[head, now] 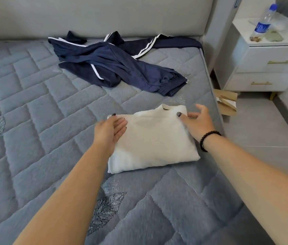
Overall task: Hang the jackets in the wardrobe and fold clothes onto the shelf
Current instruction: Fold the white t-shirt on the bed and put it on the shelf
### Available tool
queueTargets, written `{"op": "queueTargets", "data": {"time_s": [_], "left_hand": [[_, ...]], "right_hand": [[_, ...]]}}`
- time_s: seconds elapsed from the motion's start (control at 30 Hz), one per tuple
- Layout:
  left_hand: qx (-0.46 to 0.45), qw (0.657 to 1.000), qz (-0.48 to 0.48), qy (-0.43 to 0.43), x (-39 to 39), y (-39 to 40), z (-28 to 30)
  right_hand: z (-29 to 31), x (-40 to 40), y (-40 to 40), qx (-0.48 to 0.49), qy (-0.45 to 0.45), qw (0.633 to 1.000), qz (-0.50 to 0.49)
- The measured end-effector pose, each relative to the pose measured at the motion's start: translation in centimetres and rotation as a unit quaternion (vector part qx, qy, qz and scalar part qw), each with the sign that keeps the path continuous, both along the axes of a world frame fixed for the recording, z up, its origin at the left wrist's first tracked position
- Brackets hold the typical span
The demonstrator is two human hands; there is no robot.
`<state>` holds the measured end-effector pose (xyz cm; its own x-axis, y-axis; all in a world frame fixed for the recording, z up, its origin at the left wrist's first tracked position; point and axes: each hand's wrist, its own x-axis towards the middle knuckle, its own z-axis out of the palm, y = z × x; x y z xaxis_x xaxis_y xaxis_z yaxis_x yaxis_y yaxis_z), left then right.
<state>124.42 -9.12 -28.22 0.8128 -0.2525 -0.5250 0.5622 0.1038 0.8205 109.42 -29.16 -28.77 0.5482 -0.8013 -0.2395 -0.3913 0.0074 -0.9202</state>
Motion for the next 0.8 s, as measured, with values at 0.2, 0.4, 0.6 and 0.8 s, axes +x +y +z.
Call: {"op": "queueTargets", "data": {"time_s": [0.2, 0.4, 0.6, 0.8], "left_hand": [[0.25, 0.932, 0.048, -0.259, -5.7, 1.3, -5.0], [0.337, 0.906, 0.026, -0.255, -8.1, 3.1, -6.8], [0.335, 0.904, 0.015, -0.265, -7.9, 2.3, -5.6], [0.365, 0.883, 0.001, -0.296, -8.9, 3.2, -5.8]], "right_hand": [[-5.0, -3.8, 2.1, 0.064, 0.005, 0.996, -0.066], [-5.1, -7.0, 4.4, 0.059, -0.028, 0.998, 0.027], [-4.9, -6.2, 5.3, -0.054, -0.067, 0.996, -0.02], [-5.2, -7.7, 5.0, -0.076, 0.008, 0.997, -0.031]]}}
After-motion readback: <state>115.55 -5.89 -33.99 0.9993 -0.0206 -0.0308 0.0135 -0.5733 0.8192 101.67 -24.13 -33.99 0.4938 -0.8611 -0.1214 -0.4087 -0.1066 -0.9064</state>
